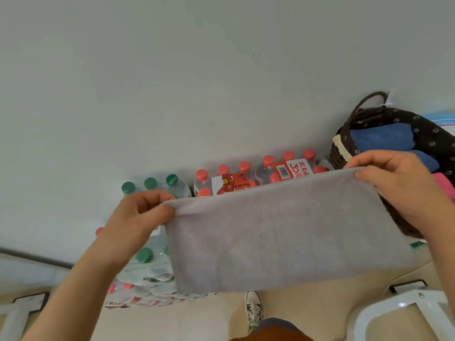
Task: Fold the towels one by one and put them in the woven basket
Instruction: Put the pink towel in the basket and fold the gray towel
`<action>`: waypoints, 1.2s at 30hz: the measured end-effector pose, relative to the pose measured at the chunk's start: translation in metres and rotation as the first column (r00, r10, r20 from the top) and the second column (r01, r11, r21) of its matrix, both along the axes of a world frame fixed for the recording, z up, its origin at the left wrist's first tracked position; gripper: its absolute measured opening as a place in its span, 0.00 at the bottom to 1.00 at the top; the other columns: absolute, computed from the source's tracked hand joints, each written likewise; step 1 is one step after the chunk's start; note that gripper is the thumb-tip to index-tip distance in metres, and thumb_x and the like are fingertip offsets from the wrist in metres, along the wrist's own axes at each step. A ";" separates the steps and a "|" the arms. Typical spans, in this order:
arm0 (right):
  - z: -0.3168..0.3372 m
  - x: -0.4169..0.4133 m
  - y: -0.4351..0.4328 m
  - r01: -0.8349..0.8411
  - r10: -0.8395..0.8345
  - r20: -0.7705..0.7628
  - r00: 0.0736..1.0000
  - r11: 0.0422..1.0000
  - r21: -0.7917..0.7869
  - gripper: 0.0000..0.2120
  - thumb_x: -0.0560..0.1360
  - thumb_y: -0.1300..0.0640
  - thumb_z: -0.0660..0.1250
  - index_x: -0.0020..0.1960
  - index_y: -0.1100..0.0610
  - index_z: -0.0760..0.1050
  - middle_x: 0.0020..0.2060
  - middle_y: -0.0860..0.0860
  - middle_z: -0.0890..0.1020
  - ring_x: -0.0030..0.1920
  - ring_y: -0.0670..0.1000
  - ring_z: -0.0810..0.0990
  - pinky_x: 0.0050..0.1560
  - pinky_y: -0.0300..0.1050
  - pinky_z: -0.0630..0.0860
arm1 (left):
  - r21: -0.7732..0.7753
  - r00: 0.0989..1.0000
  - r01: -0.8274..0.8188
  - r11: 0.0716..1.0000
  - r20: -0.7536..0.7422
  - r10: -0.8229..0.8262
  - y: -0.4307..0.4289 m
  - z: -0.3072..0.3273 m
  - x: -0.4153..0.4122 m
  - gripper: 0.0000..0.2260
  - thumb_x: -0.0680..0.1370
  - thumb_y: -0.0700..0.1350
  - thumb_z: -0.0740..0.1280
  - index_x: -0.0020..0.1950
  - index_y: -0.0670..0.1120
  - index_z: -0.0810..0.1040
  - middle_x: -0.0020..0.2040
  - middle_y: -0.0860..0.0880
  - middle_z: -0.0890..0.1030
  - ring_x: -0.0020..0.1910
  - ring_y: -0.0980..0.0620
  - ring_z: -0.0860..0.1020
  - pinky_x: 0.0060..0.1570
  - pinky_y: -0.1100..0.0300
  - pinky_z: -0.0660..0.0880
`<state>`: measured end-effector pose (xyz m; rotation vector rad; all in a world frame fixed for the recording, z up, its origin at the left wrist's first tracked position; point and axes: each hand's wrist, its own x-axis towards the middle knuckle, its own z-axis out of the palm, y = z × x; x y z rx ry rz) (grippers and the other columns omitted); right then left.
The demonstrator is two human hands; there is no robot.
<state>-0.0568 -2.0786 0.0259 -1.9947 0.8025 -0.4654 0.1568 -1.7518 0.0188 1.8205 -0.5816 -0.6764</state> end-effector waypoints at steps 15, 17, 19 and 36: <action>-0.116 0.069 -0.033 -0.156 0.017 -0.363 0.932 0.921 -0.358 0.13 0.76 0.58 0.67 0.60 0.55 0.78 0.54 0.53 0.76 0.53 0.53 0.75 0.53 0.41 0.69 | 0.319 0.965 -0.239 0.917 0.185 0.187 -0.065 -0.098 0.035 0.08 0.75 0.44 0.70 0.46 0.57 0.77 0.38 0.53 0.84 0.37 0.56 0.81 0.38 0.62 0.75; -0.112 0.068 -0.034 -0.249 0.088 -0.414 0.906 0.902 -0.354 0.16 0.75 0.55 0.68 0.63 0.53 0.77 0.55 0.51 0.75 0.55 0.51 0.74 0.55 0.41 0.69 | 0.315 0.976 -0.204 0.927 0.136 0.169 -0.065 -0.097 0.035 0.08 0.74 0.43 0.71 0.48 0.56 0.77 0.41 0.53 0.83 0.41 0.57 0.81 0.38 0.66 0.73; -0.109 0.066 -0.036 -0.336 0.152 -0.489 0.859 0.888 -0.315 0.19 0.75 0.52 0.68 0.66 0.51 0.74 0.57 0.50 0.74 0.58 0.51 0.73 0.58 0.43 0.69 | 0.304 0.977 -0.205 0.930 0.126 0.174 -0.064 -0.099 0.036 0.08 0.73 0.43 0.73 0.48 0.54 0.78 0.43 0.53 0.82 0.43 0.56 0.80 0.40 0.66 0.73; -0.104 0.076 -0.049 -0.143 0.080 -0.429 0.900 0.983 -0.118 0.04 0.73 0.60 0.68 0.45 0.53 0.76 0.48 0.48 0.80 0.48 0.47 0.78 0.45 0.37 0.71 | 0.168 0.946 -0.290 0.942 -0.098 0.309 -0.073 -0.101 0.042 0.12 0.76 0.47 0.68 0.42 0.37 0.79 0.31 0.50 0.80 0.30 0.58 0.77 0.30 0.70 0.74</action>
